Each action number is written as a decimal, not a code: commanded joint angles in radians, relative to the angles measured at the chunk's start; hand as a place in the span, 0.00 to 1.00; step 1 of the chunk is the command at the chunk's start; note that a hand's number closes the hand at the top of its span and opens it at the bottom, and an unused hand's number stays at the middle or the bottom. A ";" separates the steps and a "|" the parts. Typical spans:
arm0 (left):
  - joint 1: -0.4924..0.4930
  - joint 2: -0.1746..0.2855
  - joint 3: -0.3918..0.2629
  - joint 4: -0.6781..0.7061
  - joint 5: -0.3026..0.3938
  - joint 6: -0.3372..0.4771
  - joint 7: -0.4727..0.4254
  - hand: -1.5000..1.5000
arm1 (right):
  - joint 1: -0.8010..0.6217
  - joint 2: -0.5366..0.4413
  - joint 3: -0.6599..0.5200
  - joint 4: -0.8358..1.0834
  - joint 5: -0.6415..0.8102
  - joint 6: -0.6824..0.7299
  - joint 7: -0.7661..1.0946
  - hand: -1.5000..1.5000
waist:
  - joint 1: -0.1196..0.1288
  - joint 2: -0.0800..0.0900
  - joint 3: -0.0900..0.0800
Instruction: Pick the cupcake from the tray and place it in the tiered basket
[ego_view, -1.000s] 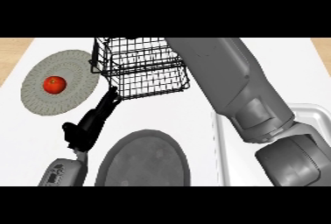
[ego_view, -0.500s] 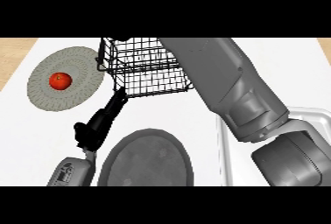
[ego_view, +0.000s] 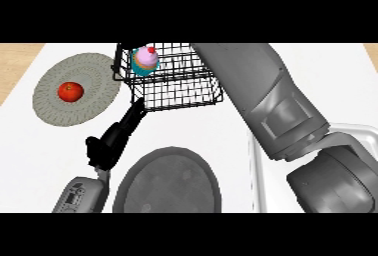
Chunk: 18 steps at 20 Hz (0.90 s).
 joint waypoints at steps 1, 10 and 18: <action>-0.019 -0.010 0.008 -0.006 -0.004 0.019 0.010 0.50 | -0.003 0.000 -0.029 0.016 -0.055 -0.035 -0.017 0.00 | -0.004 0.003 0.000; 0.046 0.038 0.055 -0.026 0.023 -0.003 -0.012 0.50 | 0.042 -0.083 0.012 -0.042 0.039 -0.450 -0.096 0.00 | -0.058 -0.005 0.001; 0.045 0.008 0.054 -0.033 0.018 0.027 0.004 0.50 | 0.151 -0.296 -0.107 -0.145 -0.061 -0.406 -0.228 0.00 | -0.091 -0.012 0.004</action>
